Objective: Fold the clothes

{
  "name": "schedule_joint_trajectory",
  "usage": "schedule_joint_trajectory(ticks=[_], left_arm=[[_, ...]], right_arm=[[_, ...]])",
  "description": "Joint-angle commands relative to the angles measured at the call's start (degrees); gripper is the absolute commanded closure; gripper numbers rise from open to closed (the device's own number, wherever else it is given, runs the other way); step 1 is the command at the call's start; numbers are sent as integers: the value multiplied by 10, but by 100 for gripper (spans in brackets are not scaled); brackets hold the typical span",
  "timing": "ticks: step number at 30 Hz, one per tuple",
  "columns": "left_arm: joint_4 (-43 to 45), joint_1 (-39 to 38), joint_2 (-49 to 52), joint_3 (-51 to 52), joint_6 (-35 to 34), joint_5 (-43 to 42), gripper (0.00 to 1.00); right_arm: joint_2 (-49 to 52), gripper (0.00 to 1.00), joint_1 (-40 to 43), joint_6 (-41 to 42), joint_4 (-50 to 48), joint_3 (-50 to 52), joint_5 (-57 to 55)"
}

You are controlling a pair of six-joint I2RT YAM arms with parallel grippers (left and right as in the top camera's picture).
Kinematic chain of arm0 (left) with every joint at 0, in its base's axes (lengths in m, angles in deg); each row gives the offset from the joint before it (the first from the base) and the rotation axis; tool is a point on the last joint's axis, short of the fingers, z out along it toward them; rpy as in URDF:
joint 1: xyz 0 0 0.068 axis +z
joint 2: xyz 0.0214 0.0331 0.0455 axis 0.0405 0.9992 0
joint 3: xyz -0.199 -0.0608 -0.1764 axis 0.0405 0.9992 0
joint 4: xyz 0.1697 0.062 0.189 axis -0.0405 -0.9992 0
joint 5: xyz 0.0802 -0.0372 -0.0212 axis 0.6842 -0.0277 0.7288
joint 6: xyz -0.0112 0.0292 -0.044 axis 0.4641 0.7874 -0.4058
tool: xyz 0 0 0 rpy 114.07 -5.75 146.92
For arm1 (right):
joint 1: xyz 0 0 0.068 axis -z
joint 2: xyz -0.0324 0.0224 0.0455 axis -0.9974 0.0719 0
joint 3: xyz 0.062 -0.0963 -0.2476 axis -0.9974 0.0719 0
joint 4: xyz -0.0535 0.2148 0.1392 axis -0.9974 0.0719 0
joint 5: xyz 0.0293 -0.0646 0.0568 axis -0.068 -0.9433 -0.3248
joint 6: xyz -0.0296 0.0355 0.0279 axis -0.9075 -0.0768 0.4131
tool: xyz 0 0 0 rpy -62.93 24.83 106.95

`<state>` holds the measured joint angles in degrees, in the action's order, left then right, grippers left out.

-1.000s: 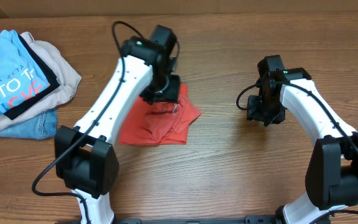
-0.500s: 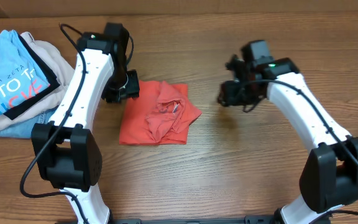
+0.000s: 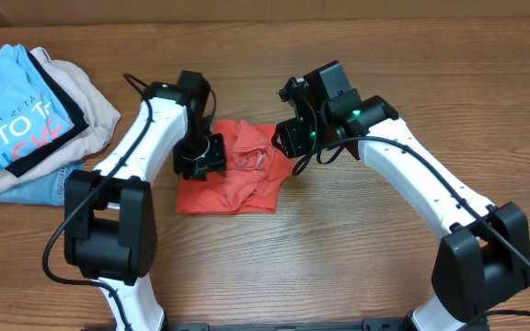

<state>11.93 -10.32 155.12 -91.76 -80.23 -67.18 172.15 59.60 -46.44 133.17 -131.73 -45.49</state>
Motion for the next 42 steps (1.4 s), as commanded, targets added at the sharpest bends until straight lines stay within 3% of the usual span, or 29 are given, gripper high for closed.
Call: schedule_joint_trajectory(ticks=[1,7,15,23,26,35,42], left_arm=[[11,-20,1,10,1,-31,54],[45,-66,1,30,1,-58,53],[68,-123,1,36,8,-76,53],[73,-156,1,35,68,-116,47],[76,-159,0,31,138,-156,48],[61,-110,-37,-72,185,-91,47],[58,-54,-45,-111,137,-2,45]], right_arm=[[5,50,0,1,2,-11,-19],[5,51,3,3,38,-11,-95],[5,51,26,120,68,-11,-209],[5,51,42,121,82,-11,-209],[5,50,42,121,82,-11,-209],[5,50,43,121,83,-11,-209],[5,50,42,121,83,-11,-209]])
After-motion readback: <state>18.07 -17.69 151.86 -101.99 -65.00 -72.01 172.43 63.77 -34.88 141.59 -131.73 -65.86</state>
